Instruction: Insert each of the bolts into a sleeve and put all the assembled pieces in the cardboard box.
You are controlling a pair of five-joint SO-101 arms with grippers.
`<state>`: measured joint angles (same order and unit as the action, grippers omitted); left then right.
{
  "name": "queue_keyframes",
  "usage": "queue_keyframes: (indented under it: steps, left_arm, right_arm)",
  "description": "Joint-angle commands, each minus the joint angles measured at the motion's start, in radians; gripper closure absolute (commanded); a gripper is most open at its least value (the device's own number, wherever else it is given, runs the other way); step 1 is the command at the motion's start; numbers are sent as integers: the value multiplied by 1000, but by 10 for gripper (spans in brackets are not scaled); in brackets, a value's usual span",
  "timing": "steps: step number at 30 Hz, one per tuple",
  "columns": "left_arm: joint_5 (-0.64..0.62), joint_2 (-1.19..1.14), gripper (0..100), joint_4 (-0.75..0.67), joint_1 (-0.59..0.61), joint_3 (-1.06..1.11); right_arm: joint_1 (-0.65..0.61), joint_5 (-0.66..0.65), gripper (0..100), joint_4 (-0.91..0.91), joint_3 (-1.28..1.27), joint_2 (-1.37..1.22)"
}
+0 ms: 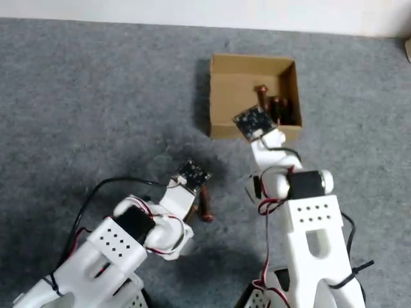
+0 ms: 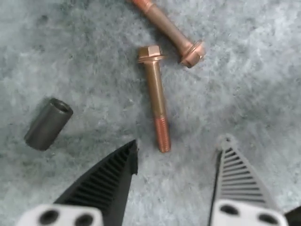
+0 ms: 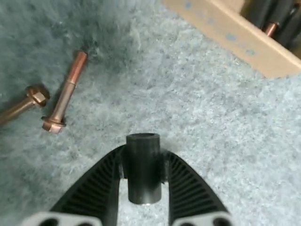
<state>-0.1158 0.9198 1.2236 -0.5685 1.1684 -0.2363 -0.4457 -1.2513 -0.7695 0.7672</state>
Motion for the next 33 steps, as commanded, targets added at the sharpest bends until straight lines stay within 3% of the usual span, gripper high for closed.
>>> queue_keyframes:
  steps: [1, 8, 13, 22, 33]
  left_arm:
    - [2, -5, 731, -83, -7, 22]
    - [0, -67, 729, -161, -5, 24]
    - [0, -335, 729, -241, 28, -50]
    - [-37, -737, 731, -239, 76, -275]
    - [-48, -774, 732, -239, 74, -318]
  right_arm:
    - [13, 9, 993, 59, -31, 36]
    - [13, 9, 993, 117, -111, 42]
    - [13, 9, 993, 124, -125, 44]
    - [12, 11, 993, 145, -127, 44]
    - [10, 48, 993, 254, -229, 44]
